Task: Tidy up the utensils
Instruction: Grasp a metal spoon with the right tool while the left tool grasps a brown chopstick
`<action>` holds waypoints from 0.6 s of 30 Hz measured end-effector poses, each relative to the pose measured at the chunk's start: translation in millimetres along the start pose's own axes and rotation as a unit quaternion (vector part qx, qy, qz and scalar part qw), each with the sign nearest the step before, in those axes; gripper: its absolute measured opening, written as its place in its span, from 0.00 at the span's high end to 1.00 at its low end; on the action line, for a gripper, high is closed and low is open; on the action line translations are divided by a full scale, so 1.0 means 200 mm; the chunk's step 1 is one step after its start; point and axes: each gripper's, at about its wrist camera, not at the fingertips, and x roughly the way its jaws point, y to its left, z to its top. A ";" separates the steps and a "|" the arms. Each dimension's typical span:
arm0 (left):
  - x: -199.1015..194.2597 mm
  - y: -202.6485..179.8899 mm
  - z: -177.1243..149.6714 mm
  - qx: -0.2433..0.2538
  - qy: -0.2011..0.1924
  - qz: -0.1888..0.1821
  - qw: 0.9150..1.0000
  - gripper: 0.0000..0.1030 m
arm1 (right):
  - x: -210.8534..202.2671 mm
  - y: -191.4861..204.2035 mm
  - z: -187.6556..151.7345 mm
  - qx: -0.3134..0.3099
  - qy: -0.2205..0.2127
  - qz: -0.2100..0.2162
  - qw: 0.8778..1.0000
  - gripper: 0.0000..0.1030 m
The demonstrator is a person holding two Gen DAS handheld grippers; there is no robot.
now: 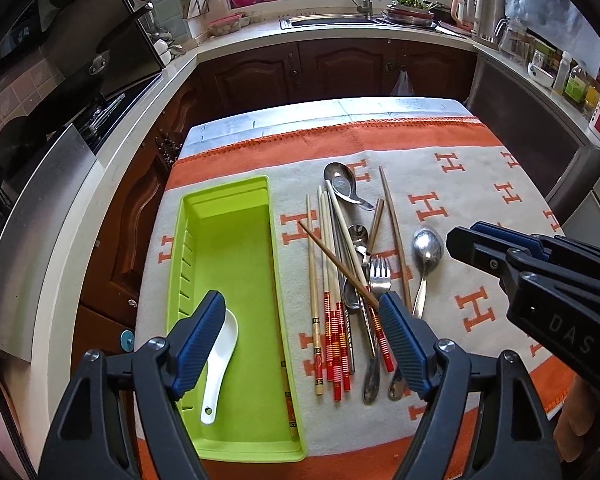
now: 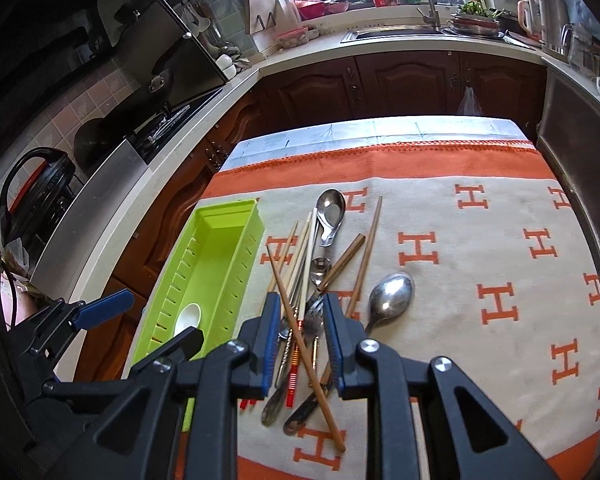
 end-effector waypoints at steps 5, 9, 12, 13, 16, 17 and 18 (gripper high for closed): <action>0.04 -0.05 0.05 0.004 0.002 -0.007 1.000 0.24 | 0.01 -0.10 0.00 0.019 0.003 -0.008 1.000 0.79; 0.09 -0.07 0.08 0.001 0.009 -0.017 1.000 0.24 | 0.03 -0.17 0.00 0.034 0.009 -0.014 0.999 0.79; 0.14 -0.07 0.09 -0.004 0.014 -0.021 1.000 0.24 | 0.06 -0.22 0.00 0.043 0.016 -0.018 0.999 0.79; 0.16 -0.07 0.10 -0.006 0.014 -0.023 1.000 0.24 | 0.07 -0.24 0.00 0.046 0.019 -0.020 0.999 0.79; 0.21 -0.06 0.11 -0.012 0.014 -0.022 1.000 0.24 | 0.12 -0.28 0.00 0.058 0.031 -0.023 0.998 0.79; 0.22 -0.06 0.11 -0.014 0.014 -0.022 1.000 0.24 | 0.14 -0.30 0.00 0.062 0.036 -0.024 0.997 0.79; 0.24 -0.05 0.11 -0.016 0.015 -0.024 0.999 0.24 | 0.16 -0.32 0.00 0.065 0.043 -0.024 0.997 0.79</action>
